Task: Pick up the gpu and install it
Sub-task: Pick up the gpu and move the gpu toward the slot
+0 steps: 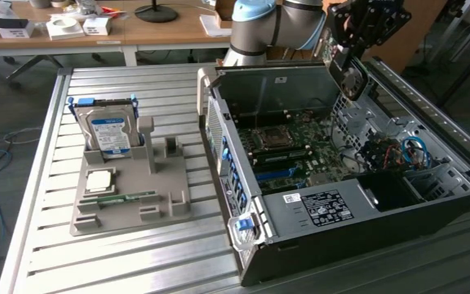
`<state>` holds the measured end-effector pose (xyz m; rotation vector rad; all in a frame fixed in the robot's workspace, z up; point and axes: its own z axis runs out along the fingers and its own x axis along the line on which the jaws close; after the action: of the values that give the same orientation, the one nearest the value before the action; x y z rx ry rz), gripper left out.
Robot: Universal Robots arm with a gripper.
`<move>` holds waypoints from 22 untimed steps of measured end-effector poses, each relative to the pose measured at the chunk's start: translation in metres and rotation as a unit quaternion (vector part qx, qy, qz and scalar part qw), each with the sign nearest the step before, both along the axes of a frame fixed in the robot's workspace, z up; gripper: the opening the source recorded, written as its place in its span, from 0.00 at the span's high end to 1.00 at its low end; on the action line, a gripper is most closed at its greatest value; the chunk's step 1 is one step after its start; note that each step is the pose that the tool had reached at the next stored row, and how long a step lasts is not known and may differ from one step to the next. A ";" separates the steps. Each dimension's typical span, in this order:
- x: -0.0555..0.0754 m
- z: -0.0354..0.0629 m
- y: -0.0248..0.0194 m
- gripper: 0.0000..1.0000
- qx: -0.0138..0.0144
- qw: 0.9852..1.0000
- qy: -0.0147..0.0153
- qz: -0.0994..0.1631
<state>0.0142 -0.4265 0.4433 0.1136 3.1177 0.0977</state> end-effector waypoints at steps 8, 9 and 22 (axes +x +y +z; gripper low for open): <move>0.000 -0.0075 0.0000 0.74 0.000 1.000 0.000 0.000; 0.000 -0.0075 0.0000 0.74 0.000 1.000 0.000 0.000; 0.001 -0.0251 0.0000 0.74 0.000 1.000 0.000 0.000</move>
<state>0.0153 -0.4265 0.4182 0.1136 3.1178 0.0973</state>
